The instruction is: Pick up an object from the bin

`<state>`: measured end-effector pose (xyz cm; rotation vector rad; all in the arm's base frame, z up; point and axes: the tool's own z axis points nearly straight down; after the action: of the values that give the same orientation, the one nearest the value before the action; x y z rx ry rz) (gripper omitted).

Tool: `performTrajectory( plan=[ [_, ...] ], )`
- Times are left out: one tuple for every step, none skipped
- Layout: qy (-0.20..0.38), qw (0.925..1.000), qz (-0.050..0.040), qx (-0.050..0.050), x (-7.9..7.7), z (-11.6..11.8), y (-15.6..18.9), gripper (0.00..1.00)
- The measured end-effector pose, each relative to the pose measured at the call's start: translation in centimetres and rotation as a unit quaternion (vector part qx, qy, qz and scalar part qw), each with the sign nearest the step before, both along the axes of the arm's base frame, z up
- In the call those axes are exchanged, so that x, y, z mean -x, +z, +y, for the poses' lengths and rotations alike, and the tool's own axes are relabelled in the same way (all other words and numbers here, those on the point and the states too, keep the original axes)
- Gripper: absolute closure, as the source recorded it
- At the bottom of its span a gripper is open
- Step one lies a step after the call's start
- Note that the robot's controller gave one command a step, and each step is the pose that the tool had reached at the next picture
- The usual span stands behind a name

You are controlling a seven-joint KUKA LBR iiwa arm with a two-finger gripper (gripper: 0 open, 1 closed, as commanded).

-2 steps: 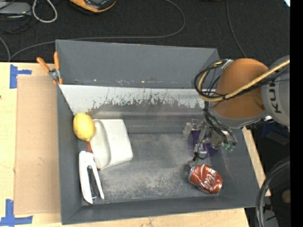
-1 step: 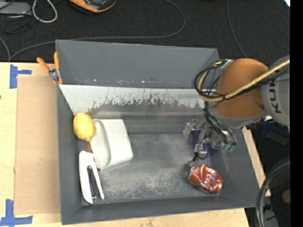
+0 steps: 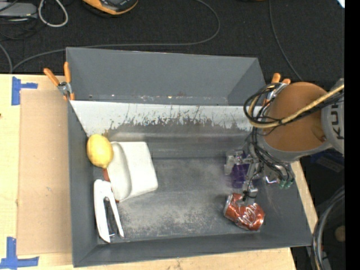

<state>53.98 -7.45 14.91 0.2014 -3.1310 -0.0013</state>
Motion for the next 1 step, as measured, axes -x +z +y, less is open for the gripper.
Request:
performTrajectory(
  plan=[
    [0.037,0.9993,-0.0017,-0.001,-2.3,-1.45,-0.43,1.0]
  ],
)
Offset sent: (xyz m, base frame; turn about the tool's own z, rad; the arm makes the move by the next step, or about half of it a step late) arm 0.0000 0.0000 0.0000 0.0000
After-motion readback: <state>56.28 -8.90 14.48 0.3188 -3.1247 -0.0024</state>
